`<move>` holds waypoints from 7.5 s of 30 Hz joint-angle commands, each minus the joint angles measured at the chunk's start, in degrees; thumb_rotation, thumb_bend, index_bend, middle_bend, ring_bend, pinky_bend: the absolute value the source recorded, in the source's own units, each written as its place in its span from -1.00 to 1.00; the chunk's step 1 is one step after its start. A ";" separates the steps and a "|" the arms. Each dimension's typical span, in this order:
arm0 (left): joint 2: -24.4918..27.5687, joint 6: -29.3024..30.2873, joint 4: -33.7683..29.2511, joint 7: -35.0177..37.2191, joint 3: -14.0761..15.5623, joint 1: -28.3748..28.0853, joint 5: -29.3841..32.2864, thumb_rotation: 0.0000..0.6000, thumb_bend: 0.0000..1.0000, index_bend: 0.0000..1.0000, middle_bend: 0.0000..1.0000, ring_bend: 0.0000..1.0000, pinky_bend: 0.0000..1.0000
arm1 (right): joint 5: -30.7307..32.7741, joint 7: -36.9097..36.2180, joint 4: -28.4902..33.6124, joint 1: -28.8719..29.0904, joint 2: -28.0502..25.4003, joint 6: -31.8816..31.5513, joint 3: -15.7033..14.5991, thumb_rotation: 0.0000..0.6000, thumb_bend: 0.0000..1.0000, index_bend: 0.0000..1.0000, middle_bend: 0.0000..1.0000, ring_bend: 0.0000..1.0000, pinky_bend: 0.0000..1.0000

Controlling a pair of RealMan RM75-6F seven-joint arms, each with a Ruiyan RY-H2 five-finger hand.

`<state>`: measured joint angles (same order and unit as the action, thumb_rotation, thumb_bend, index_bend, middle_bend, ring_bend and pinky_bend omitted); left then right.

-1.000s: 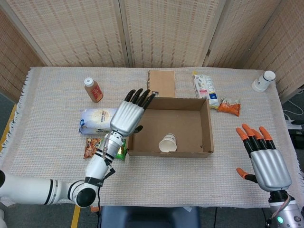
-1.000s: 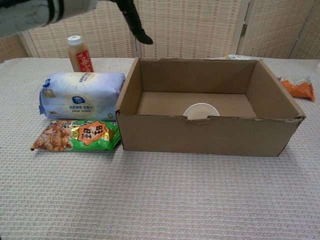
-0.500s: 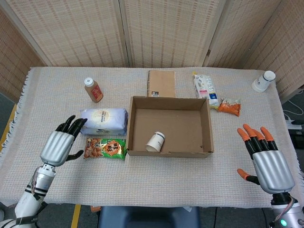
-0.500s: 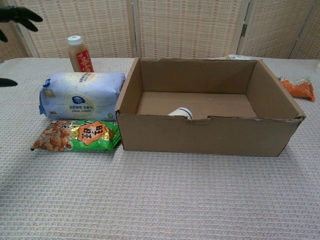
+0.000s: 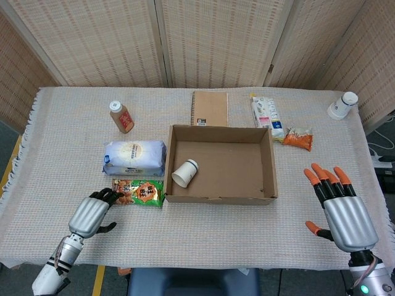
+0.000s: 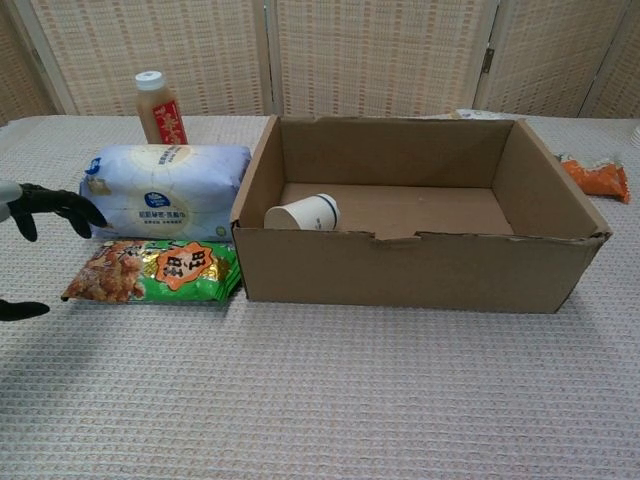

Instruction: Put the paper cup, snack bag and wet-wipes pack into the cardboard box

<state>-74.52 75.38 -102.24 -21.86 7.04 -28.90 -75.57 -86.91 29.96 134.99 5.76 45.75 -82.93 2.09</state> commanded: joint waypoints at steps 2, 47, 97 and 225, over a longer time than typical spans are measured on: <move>-4.26 -2.98 3.73 -0.86 -3.45 -0.95 2.21 1.00 -0.60 -0.54 -0.47 -0.66 -0.34 | 0.57 0.44 0.00 0.19 0.29 0.32 0.15 1.00 -0.84 -0.91 -1.00 -1.00 -1.00; -20.71 -10.02 25.21 -0.39 -13.13 -4.41 9.58 1.00 -0.33 0.32 0.49 0.32 0.60 | 3.71 0.31 0.00 1.22 0.09 1.26 0.93 1.00 -0.84 -0.91 -1.00 -1.00 -1.00; -29.93 -9.61 16.50 -19.70 -31.74 -33.98 19.26 1.00 -0.14 0.44 0.62 0.42 0.69 | 6.24 0.54 0.00 2.57 0.08 2.03 1.36 1.00 -0.84 -0.91 -1.00 -1.00 -1.00; 5.86 -11.77 -5.25 -26.14 -24.42 -47.42 50.70 1.00 -0.34 0.21 0.40 0.10 0.33 | 7.85 1.38 0.00 3.85 0.66 1.99 0.38 1.00 -0.84 -0.88 -1.00 -1.00 -1.00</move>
<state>-64.40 61.50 -108.34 -47.09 -16.16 -73.81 -24.63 -78.96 31.44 134.99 9.66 46.46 -80.86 2.44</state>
